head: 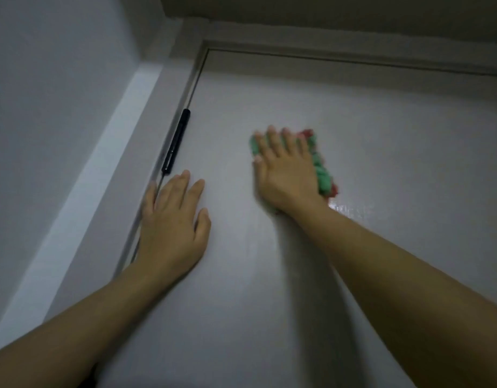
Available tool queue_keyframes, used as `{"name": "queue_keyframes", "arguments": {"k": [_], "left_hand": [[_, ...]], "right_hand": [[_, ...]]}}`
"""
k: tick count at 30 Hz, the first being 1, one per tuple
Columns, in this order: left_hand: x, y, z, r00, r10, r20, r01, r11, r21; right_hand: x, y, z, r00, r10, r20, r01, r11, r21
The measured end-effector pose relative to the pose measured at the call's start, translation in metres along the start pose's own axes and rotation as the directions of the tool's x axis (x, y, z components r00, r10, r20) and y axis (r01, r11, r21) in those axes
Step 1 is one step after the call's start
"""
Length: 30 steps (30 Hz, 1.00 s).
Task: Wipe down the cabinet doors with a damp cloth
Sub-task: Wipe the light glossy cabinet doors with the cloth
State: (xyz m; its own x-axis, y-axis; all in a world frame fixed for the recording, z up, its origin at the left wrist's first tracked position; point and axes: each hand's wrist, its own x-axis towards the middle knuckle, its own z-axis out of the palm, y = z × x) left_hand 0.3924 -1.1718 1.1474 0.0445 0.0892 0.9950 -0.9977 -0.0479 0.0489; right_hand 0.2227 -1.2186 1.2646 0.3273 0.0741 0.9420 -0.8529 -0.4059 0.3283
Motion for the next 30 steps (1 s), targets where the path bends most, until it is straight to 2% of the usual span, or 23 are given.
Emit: {"name": "queue_keyframes", "arguments": {"k": [3, 5, 7, 9, 11, 13, 15, 18, 20, 21, 23, 25, 26, 28, 30], "left_hand": [[0.003, -0.012, -0.004, 1.0, -0.021, -0.002, 0.021, 1.0, 0.011], [0.0, -0.016, -0.005, 1.0, 0.003, 0.005, -0.003, 1.0, 0.006], [-0.001, -0.018, -0.003, 1.0, 0.022, 0.001, -0.022, 1.0, -0.004], [-0.003, -0.019, -0.002, 1.0, 0.029, 0.001, -0.029, 0.999, -0.02], [-0.002, -0.023, -0.001, 0.999, 0.044, -0.021, -0.044, 0.999, -0.011], [-0.002, -0.025, 0.0, 0.998, 0.052, -0.028, -0.053, 0.999, -0.005], [-0.002, -0.025, 0.0, 0.998, 0.057, -0.03, -0.057, 0.998, -0.004], [-0.001, -0.025, 0.001, 0.997, 0.058, -0.043, -0.059, 0.998, -0.003], [-0.001, -0.025, 0.001, 0.997, 0.055, -0.06, -0.057, 0.998, -0.017], [-0.001, -0.025, 0.001, 0.997, 0.057, -0.058, -0.058, 0.998, -0.024], [-0.001, -0.026, 0.001, 0.997, 0.054, -0.048, -0.056, 0.998, -0.032], [-0.001, -0.028, 0.002, 0.997, 0.055, -0.05, -0.056, 0.998, -0.018], [-0.001, -0.028, 0.002, 0.997, 0.056, -0.053, -0.057, 0.998, -0.011], [0.0, -0.027, 0.001, 0.997, 0.059, -0.056, -0.059, 0.998, -0.003], [0.0, -0.026, 0.001, 0.998, 0.05, -0.04, -0.05, 0.999, 0.006]], "right_hand": [[-0.04, -0.044, 0.011, 0.93, -0.366, 0.035, 0.365, 0.93, 0.035], [-0.055, -0.041, 0.007, 0.881, -0.468, 0.073, 0.463, 0.884, 0.071], [-0.038, -0.03, 0.005, 0.898, -0.433, 0.082, 0.432, 0.901, 0.026], [0.002, -0.026, 0.006, 0.96, -0.27, 0.07, 0.272, 0.962, -0.016], [0.042, -0.037, 0.01, 0.993, -0.112, 0.043, 0.113, 0.993, -0.023], [0.054, -0.056, 0.013, 0.997, -0.066, 0.028, 0.066, 0.998, -0.02], [0.032, -0.063, 0.015, 0.981, -0.191, 0.034, 0.192, 0.981, -0.024], [-0.033, -0.05, 0.013, 0.895, -0.437, 0.087, 0.44, 0.898, -0.012], [-0.033, -0.028, 0.006, 0.893, -0.431, 0.127, 0.44, 0.897, -0.047], [-0.019, -0.018, 0.004, 0.921, -0.372, 0.118, 0.381, 0.922, -0.069], [0.023, -0.009, 0.005, 0.984, -0.172, 0.051, 0.176, 0.981, -0.081], [0.044, -0.018, 0.009, 1.0, -0.013, 0.005, 0.013, 0.998, -0.061], [0.038, -0.026, 0.012, 1.0, 0.0, 0.003, 0.0, 0.999, -0.047], [-0.01, -0.039, 0.016, 0.991, -0.13, 0.036, 0.131, 0.991, -0.037], [-0.074, -0.036, 0.012, 0.936, -0.34, 0.092, 0.345, 0.938, -0.038]]}}
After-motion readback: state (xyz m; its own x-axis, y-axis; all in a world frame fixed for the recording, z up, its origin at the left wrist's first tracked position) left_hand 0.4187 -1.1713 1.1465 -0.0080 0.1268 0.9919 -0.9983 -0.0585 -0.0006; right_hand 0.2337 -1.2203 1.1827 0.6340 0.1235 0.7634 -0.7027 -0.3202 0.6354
